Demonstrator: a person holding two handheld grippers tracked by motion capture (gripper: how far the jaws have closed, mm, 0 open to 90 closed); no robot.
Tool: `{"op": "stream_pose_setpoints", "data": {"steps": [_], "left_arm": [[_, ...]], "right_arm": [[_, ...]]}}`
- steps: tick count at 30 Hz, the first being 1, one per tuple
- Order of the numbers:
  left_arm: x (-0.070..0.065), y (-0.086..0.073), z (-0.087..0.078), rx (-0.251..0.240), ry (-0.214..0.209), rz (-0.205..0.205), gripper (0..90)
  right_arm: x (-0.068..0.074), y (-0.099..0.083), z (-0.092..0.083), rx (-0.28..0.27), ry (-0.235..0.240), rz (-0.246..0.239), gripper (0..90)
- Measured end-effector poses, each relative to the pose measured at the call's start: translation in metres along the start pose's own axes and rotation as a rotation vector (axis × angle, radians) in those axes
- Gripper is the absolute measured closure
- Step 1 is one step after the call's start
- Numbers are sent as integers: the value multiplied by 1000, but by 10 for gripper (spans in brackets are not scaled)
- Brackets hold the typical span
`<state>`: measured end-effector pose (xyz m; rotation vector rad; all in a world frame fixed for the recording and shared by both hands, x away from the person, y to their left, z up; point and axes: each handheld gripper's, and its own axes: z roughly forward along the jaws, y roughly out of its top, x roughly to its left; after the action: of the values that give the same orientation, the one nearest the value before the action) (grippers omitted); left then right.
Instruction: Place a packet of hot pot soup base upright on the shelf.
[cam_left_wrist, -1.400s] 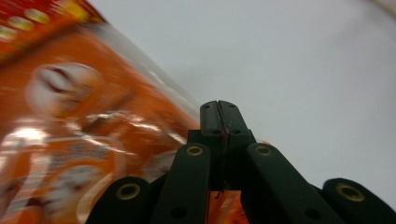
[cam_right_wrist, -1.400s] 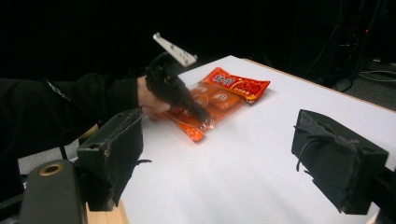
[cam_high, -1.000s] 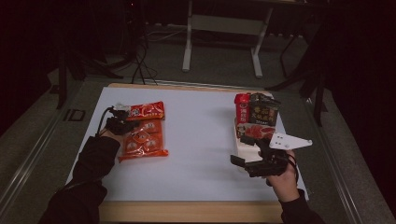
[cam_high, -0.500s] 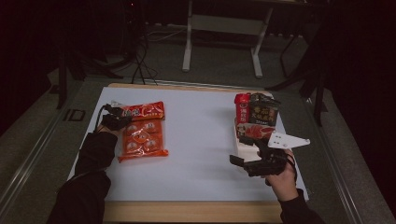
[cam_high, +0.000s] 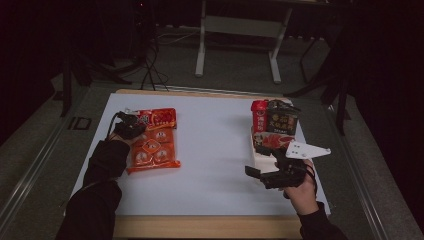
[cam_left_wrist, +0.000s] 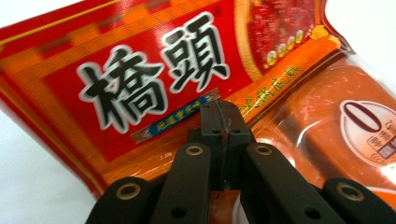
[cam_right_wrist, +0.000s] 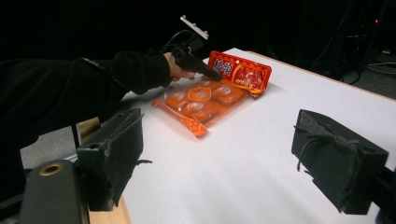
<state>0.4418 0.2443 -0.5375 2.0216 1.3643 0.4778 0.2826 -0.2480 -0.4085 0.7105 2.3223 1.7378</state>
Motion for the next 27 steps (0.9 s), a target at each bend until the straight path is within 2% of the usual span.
{"op": "stream_pose_setpoints", "data": {"steps": [2,3,5,7,8,14,17,19,20,22,23,24,27], "left_arm": [[-3,-1,0,-3,-9,2,900],[-7,-4,-1,-9,-30,5,900],[-12,-7,-2,-16,-33,-6,900],[-19,-11,-5,-21,-43,15,900],[-21,-13,-7,-20,-51,13,900],[-41,-24,-16,-15,-115,47,900],[-48,-27,-19,-10,-128,52,900],[-59,-31,-22,-5,-134,60,900],[-59,-31,-22,-5,-134,60,900],[-68,-34,-25,-1,-146,79,900],[-68,-34,-25,-1,-146,79,900],[-72,-36,-27,3,-166,85,900],[-80,-39,-30,4,-186,94,900]], "right_arm": [[1,0,-1,1,-2,-3,163],[1,0,-1,-1,0,-2,163],[1,0,-3,-5,-3,-1,162],[1,0,-3,-7,-3,1,163],[1,0,-3,-7,-3,0,163],[3,1,-1,-4,2,-6,163],[4,2,-1,-4,2,-9,163],[4,2,0,-4,2,-12,163],[5,2,0,-4,3,-12,163],[5,2,0,-4,3,-12,163],[4,2,0,-4,2,-11,163],[4,2,0,-4,2,-12,163],[4,2,-1,-4,1,-10,163]]}}
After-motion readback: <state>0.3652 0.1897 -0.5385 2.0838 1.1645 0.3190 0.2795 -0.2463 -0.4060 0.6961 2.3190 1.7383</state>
